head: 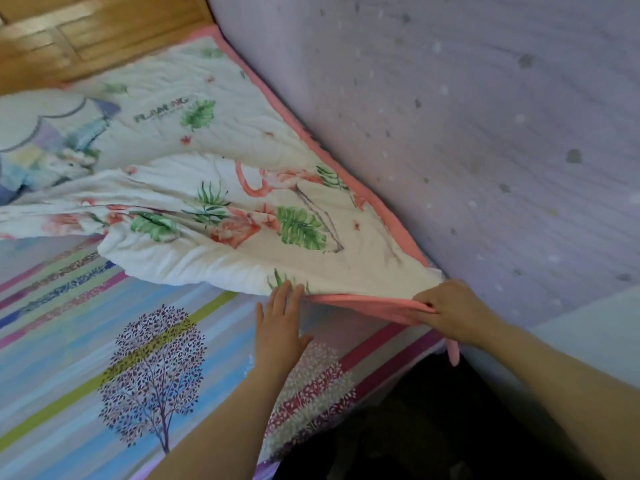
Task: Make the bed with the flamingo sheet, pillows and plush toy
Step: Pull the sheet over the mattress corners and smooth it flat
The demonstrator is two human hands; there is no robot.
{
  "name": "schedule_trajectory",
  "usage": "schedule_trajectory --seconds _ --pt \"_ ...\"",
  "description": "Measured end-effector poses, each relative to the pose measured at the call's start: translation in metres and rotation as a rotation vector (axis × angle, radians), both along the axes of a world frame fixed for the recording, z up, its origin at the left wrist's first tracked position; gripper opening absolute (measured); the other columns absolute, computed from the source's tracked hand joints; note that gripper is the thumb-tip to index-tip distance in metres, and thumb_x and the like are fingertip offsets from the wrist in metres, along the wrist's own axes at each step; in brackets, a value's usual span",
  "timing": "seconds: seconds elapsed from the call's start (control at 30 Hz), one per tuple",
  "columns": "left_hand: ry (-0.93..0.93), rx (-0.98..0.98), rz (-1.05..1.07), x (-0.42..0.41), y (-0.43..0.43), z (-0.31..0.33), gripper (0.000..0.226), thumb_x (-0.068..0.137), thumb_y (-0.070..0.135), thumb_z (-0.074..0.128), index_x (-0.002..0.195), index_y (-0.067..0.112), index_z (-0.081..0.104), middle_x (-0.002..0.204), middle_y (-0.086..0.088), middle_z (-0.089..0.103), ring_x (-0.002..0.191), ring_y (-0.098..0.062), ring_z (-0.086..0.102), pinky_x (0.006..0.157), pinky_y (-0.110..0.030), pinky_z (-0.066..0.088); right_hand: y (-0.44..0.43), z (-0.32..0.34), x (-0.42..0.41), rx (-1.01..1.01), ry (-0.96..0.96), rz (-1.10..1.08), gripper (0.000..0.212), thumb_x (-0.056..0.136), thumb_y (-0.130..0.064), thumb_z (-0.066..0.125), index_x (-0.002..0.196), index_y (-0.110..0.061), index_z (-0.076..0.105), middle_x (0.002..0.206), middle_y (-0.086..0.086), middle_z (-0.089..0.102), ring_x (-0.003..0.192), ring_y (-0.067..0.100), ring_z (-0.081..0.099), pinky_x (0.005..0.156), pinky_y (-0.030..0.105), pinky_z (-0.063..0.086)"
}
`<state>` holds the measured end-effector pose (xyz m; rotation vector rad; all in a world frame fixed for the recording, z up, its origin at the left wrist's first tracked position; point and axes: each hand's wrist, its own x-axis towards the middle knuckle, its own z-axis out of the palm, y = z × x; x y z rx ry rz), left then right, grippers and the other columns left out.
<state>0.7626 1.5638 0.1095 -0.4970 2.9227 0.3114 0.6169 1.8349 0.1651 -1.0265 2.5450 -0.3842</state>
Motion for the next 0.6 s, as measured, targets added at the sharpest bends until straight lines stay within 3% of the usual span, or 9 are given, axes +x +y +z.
schedule_trajectory --seconds 0.07,0.17,0.23,0.3,0.37,0.43,0.53,0.6 --pt "0.059 0.002 -0.007 -0.014 0.011 0.003 0.104 0.076 0.051 0.071 0.152 0.026 0.006 0.160 -0.003 0.005 0.148 -0.024 0.007 0.116 -0.052 0.014 0.007 0.006 -0.006 -0.061 -0.023 -0.023 0.052 0.089 -0.055 0.053 0.050 -0.027 0.034 0.044 -0.009 0.036 0.045 0.003 0.036 0.054 0.023 0.027" --pt "0.093 0.020 0.031 -0.044 0.030 0.003 0.101 0.078 0.060 0.062 0.152 0.024 0.004 0.160 -0.003 0.003 0.147 -0.024 0.005 0.116 -0.049 0.010 0.006 0.017 -0.009 -0.053 -0.014 0.006 0.056 0.083 -0.069 0.040 0.050 -0.025 0.034 0.045 -0.007 0.033 0.043 0.004 0.031 0.054 0.025 0.028" --pt "0.113 0.069 0.098 -0.066 0.041 0.005 0.078 0.084 0.051 0.058 0.147 0.017 0.027 0.155 -0.007 0.022 0.144 -0.027 0.018 0.116 -0.048 0.014 0.002 0.022 -0.010 -0.065 -0.042 0.014 0.054 0.084 -0.067 0.040 0.050 -0.025 0.035 0.046 -0.006 0.034 0.044 0.007 0.032 0.054 0.026 0.031" --pt "0.138 0.050 0.083 -0.080 0.047 0.011 0.037 0.083 0.026 0.057 0.117 0.011 0.054 0.127 -0.011 0.052 0.124 -0.032 0.043 0.107 -0.049 0.028 0.001 0.020 -0.012 -0.060 -0.099 -0.010 0.051 0.088 -0.058 0.048 0.055 -0.020 0.045 0.050 -0.006 0.042 0.048 0.007 0.037 0.057 0.028 0.035" --pt "0.109 0.005 -0.023 -0.085 0.045 0.019 0.012 0.077 0.006 0.053 0.088 0.009 0.054 0.093 -0.012 0.059 0.092 -0.035 0.054 0.088 -0.045 0.037 0.004 0.019 -0.015 -0.017 -0.110 -0.034 0.048 0.090 -0.054 0.050 0.060 -0.016 0.052 0.054 -0.005 0.047 0.051 0.009 0.041 0.060 0.028 0.035" --pt "0.050 -0.053 -0.159 -0.082 0.037 0.025 0.014 0.072 -0.003 0.053 0.081 0.009 0.051 0.080 -0.013 0.058 0.078 -0.036 0.056 0.075 -0.041 0.038 0.006 0.019 -0.016 0.017 -0.090 -0.040 0.047 0.091 -0.052 0.050 0.056 -0.021 0.046 0.051 -0.007 0.043 0.049 0.006 0.038 0.063 0.027 0.033" --pt "-0.054 -0.169 -0.258 -0.074 0.022 0.030 0.021 0.065 -0.003 0.065 0.075 0.011 0.053 0.069 -0.009 0.057 0.065 -0.033 0.057 0.053 -0.033 0.032 0.004 0.015 -0.012 0.230 0.011 0.023 0.046 0.095 -0.045 0.045 0.056 -0.025 0.034 0.054 -0.007 0.039 0.053 0.009 0.035 0.086 0.031 0.035" --pt "-0.111 -0.232 -0.300 -0.066 0.013 0.032 0.024 0.061 -0.003 0.068 0.070 0.013 0.052 0.064 -0.008 0.055 0.061 -0.032 0.057 0.049 -0.032 0.031 0.002 0.012 -0.007 0.291 0.081 0.030 0.035 0.095 -0.029 0.045 0.060 -0.025 0.042 0.060 -0.007 0.039 0.062 0.013 0.040 0.095 0.036 0.035"
